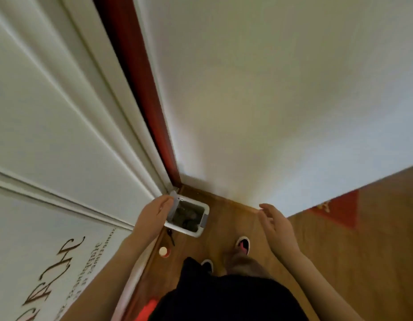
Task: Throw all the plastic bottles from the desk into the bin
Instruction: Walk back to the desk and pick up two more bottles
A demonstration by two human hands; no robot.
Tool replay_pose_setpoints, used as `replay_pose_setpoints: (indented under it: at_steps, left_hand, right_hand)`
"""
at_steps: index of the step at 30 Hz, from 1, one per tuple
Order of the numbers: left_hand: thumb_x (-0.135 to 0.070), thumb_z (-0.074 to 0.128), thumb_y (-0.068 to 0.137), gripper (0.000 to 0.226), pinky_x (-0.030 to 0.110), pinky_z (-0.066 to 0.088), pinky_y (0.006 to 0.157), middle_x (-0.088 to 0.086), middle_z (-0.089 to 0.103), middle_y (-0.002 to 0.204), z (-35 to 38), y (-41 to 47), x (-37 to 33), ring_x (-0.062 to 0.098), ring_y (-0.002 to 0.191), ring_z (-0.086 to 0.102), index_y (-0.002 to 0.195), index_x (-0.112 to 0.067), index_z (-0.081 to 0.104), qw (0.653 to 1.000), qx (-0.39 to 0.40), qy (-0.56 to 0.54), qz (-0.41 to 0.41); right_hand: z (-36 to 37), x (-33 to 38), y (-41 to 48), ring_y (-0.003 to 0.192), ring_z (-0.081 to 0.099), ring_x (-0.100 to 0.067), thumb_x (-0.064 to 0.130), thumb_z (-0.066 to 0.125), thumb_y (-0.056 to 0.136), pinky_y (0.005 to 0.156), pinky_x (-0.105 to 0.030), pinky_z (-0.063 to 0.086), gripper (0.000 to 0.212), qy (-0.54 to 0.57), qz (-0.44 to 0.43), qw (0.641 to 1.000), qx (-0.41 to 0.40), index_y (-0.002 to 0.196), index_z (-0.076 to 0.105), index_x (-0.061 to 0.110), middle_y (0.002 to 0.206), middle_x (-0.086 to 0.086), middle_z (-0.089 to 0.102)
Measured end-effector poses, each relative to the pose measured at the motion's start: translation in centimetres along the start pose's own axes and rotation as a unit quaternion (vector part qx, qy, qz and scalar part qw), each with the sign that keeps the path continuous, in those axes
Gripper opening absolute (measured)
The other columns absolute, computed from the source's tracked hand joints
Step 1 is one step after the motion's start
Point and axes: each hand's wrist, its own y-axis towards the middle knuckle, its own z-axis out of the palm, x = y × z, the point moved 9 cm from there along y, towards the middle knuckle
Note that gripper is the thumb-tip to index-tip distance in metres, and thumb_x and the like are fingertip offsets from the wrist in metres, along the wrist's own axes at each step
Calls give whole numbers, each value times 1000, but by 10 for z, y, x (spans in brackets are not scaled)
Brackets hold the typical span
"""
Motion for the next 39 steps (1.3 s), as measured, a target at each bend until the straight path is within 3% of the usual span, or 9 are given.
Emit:
replay_pose_setpoints:
  at_steps: [4, 7, 12, 14, 19, 25, 30, 35, 39]
  left_hand:
    - [-29, 42, 100, 21, 29, 53, 84, 5, 63, 106, 61, 5, -19, 11, 94, 61, 105, -23, 62, 995, 94, 16, 41]
    - [-32, 44, 99, 28, 35, 50, 90, 4, 66, 108, 120, -11, -42, 20, 100, 62, 113, -17, 64, 983, 173, 41, 53]
    - [-28, 42, 100, 18, 29, 48, 91, -6, 65, 105, 228, -62, -77, 12, 102, 61, 105, -29, 59, 932, 325, 113, 112]
    - [-28, 40, 100, 18, 21, 48, 82, -9, 65, 101, 266, -79, -95, 3, 96, 60, 101, -32, 58, 907, 365, 152, 143]
    - [-26, 42, 100, 23, 8, 37, 68, -21, 60, 92, 360, -126, -169, -5, 85, 56, 90, -45, 52, 864, 437, 166, 186]
    - [-24, 42, 101, 23, 13, 44, 73, -13, 67, 94, 475, -198, -228, -8, 83, 61, 94, -35, 60, 824, 498, 162, 216]
    - [-19, 43, 101, 23, 10, 41, 71, -10, 68, 93, 529, -222, -249, -1, 89, 60, 97, -26, 64, 818, 496, 190, 220]
    - [-17, 44, 100, 23, 10, 39, 73, -19, 62, 91, 565, -195, -281, 6, 89, 59, 94, -30, 62, 839, 460, 213, 198]
    - [-25, 45, 99, 23, 32, 46, 88, -4, 66, 106, 617, -157, -314, 21, 103, 60, 109, -18, 64, 846, 442, 225, 193]
  right_hand:
    - [-37, -65, -66, 97, 62, -6, 31, 51, 98, 85, -29, 54, 27, 33, 79, 992, -92, 119, 62, 17, 106, 8, 66]
    - [-51, -117, -123, 99, 62, -9, 33, 50, 98, 89, -34, 53, 30, 47, 156, 976, -141, 120, 62, 17, 107, 5, 67]
    - [-67, -193, -223, 95, 62, -4, 34, 50, 98, 81, -23, 48, 25, 107, 278, 930, -216, 114, 63, 20, 102, 8, 66]
    - [-74, -220, -263, 93, 59, 3, 35, 49, 98, 77, -17, 46, 25, 132, 320, 908, -237, 115, 62, 22, 101, 12, 64]
    - [-102, -289, -352, 88, 63, -5, 39, 49, 97, 78, -29, 54, 22, 163, 402, 848, -303, 107, 62, 25, 95, 10, 67]
    - [-141, -361, -427, 81, 62, -4, 35, 50, 98, 65, -19, 47, 17, 207, 446, 784, -378, 105, 60, 24, 91, 8, 67]
    - [-187, -410, -437, 85, 62, -7, 34, 51, 98, 72, -24, 47, 24, 231, 449, 766, -397, 110, 64, 18, 94, 6, 68]
    - [-256, -448, -397, 86, 60, -2, 37, 49, 98, 71, -21, 47, 24, 248, 422, 780, -390, 109, 63, 21, 94, 10, 66]
    - [-322, -492, -352, 85, 59, -1, 37, 49, 98, 69, -19, 45, 23, 241, 408, 788, -393, 107, 63, 21, 93, 9, 66]
